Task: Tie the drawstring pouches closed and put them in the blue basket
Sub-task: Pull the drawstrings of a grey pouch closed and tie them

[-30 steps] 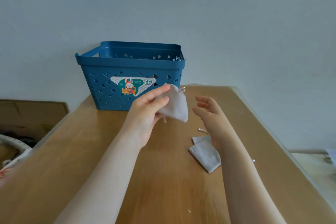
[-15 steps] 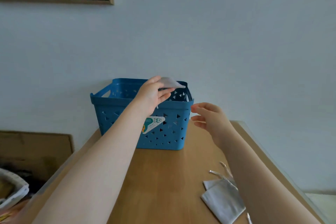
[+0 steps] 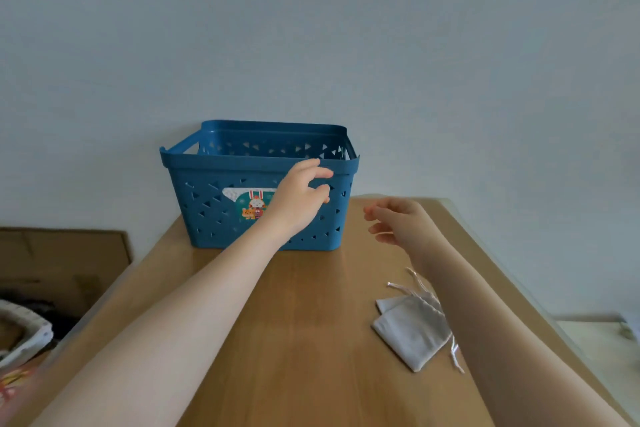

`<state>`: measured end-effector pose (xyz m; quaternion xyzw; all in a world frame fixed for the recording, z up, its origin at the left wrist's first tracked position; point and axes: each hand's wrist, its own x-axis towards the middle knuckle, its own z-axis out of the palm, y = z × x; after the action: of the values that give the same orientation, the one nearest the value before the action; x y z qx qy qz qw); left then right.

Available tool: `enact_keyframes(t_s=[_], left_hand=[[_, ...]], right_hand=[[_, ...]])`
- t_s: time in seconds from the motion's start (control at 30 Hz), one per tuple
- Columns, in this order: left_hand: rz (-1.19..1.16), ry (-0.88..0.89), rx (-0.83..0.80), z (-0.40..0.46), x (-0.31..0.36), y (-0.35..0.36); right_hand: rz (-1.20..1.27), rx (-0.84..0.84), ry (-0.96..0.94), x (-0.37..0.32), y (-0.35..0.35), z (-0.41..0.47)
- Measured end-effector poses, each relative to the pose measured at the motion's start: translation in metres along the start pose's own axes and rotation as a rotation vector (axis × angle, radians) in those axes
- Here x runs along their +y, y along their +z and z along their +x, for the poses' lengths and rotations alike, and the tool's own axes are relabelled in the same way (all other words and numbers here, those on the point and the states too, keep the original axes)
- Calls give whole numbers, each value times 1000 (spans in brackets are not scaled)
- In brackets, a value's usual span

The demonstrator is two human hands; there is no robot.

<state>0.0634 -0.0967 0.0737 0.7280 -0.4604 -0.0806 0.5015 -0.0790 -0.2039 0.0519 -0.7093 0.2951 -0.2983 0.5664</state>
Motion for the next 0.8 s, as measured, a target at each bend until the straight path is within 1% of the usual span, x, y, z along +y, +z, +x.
enact_keyframes(t_s=[0.07,0.2,0.4,0.5,0.6,0.7,0.8], left_hand=[[-14,-5,-39,-14,2,8],[-43,-37,-110,-44,1,28],[-38,-103,-181,-89,-4,54],[-38,-122,-184,-105,-9,60],[-51,-157,-174,-117,-14,62],[-56,-195,-170,-126,-19,64],[-64,-215,-190,-130,-21,67]], right_hand=[[-119,16,-21,7,-10,-7],[-380,60,1,38,-31,-27],[-644,68,116,84,-42,-60],[-717,119,126,102,-40,-66],[-674,157,100,114,-39,-70],[-675,133,76,117,-36,-71],[-727,48,39,116,-30,-71]])
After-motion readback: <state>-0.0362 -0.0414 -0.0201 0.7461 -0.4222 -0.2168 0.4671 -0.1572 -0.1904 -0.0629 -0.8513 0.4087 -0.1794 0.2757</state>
